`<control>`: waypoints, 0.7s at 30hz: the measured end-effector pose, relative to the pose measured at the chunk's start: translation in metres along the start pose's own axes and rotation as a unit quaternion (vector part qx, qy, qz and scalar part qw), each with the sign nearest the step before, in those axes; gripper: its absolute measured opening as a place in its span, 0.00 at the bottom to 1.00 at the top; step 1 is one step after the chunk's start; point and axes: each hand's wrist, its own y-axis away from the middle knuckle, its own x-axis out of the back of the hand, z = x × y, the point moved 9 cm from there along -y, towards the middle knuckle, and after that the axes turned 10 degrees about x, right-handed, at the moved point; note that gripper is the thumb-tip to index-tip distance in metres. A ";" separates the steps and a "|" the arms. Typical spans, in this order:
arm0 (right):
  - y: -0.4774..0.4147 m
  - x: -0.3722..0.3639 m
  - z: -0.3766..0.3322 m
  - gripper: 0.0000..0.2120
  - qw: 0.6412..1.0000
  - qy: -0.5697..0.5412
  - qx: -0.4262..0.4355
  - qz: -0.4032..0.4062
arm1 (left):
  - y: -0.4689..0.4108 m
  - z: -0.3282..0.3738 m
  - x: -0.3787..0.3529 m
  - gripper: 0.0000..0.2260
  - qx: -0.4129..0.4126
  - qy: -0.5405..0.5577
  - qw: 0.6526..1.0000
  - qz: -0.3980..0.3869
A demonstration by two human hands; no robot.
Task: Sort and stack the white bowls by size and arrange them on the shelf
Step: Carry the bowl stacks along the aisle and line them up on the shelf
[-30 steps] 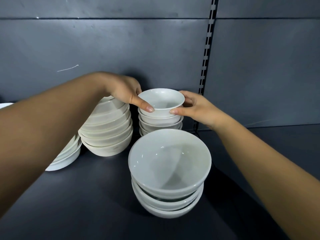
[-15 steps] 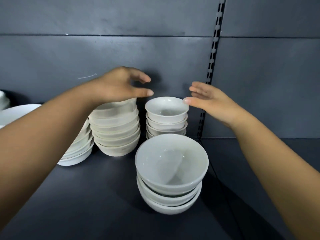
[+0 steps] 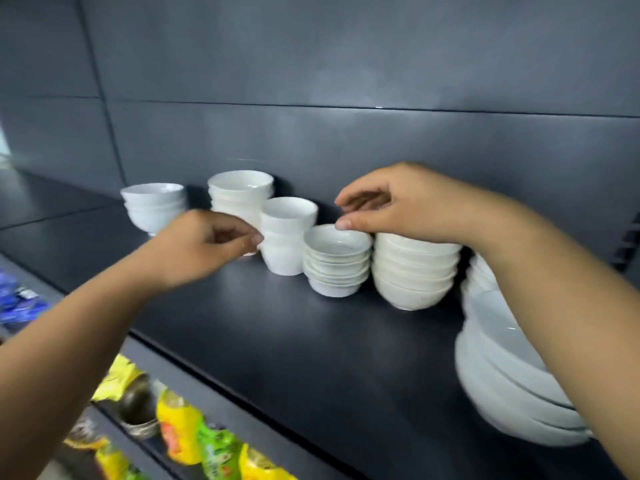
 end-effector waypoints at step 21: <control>-0.221 -0.278 -0.071 0.10 0.979 -0.143 -0.092 0.108 | 0.045 -0.338 0.183 0.08 0.238 0.008 0.965 0.107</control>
